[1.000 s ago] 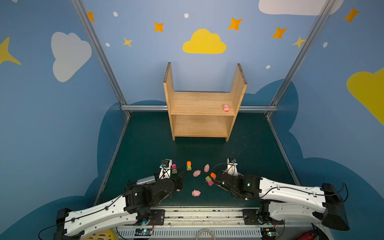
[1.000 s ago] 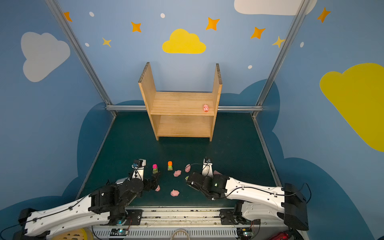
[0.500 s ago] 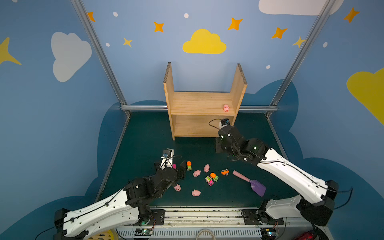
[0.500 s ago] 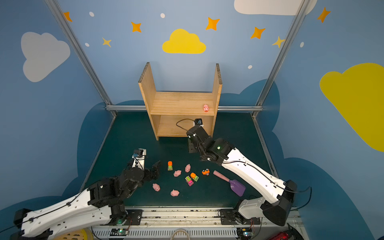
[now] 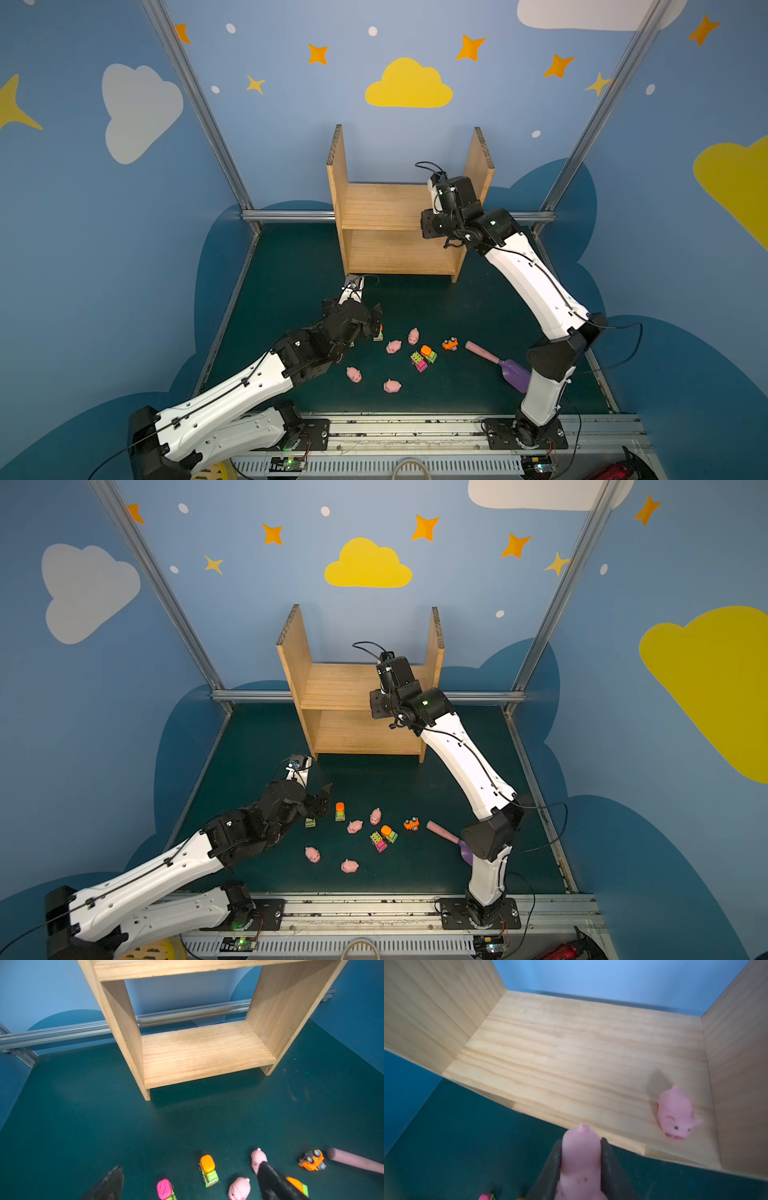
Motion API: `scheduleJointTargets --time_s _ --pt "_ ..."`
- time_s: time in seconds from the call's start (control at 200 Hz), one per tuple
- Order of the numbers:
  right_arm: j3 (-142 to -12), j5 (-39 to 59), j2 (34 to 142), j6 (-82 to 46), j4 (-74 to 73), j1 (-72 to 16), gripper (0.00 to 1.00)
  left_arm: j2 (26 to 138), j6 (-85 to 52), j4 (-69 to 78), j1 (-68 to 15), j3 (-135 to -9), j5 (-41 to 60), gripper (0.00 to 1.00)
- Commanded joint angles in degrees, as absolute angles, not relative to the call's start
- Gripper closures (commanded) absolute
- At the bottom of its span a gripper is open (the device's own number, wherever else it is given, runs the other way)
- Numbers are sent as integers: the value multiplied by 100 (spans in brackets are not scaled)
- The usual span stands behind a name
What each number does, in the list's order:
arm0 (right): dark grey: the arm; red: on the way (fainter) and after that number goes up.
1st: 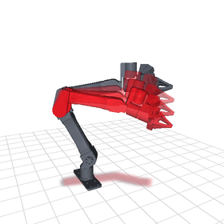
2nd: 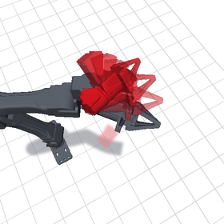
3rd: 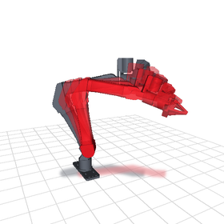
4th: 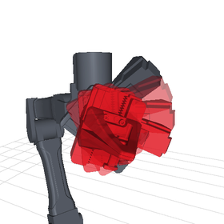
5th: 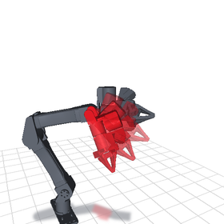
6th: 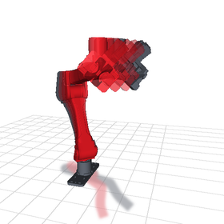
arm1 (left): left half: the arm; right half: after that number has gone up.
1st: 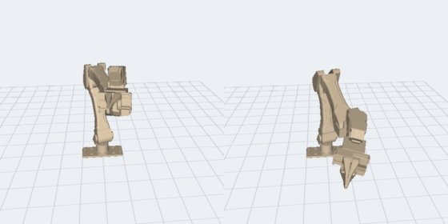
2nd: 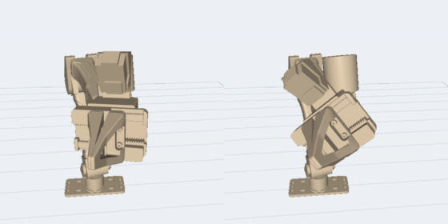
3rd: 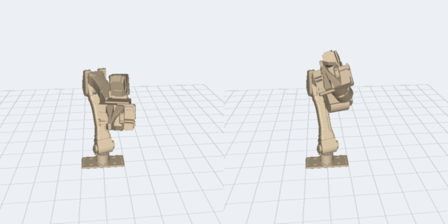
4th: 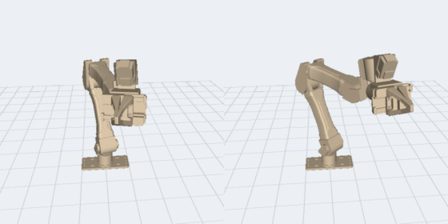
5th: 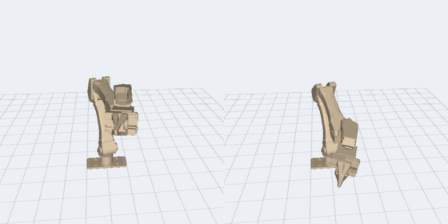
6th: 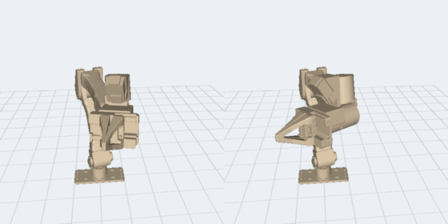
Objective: Place and organize the plastic toys onto the shelf
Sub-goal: 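Carry the held pink pig with the right gripper to the upper shelf, then open the right gripper to set the pig beside the first pig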
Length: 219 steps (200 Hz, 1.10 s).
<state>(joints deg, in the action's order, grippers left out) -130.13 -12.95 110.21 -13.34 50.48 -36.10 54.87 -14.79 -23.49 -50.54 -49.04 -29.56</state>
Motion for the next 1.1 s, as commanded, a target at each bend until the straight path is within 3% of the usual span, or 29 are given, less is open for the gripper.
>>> scheduleJointTargets --time_s 0.0,0.526,1.092 --pt "-13495 -1124 11430 -1125 5409 -3384 73 5336 -1342 -2255 -4957 -4981 -2909 0" --pt "-14271 -1161 12260 -1133 5548 -3072 71 5147 -1310 -2065 -4842 -4782 -2979 0" --pt "-14309 -1125 12102 -1063 5426 -3043 41 5045 -1395 -2109 -4779 -4818 -3146 0"
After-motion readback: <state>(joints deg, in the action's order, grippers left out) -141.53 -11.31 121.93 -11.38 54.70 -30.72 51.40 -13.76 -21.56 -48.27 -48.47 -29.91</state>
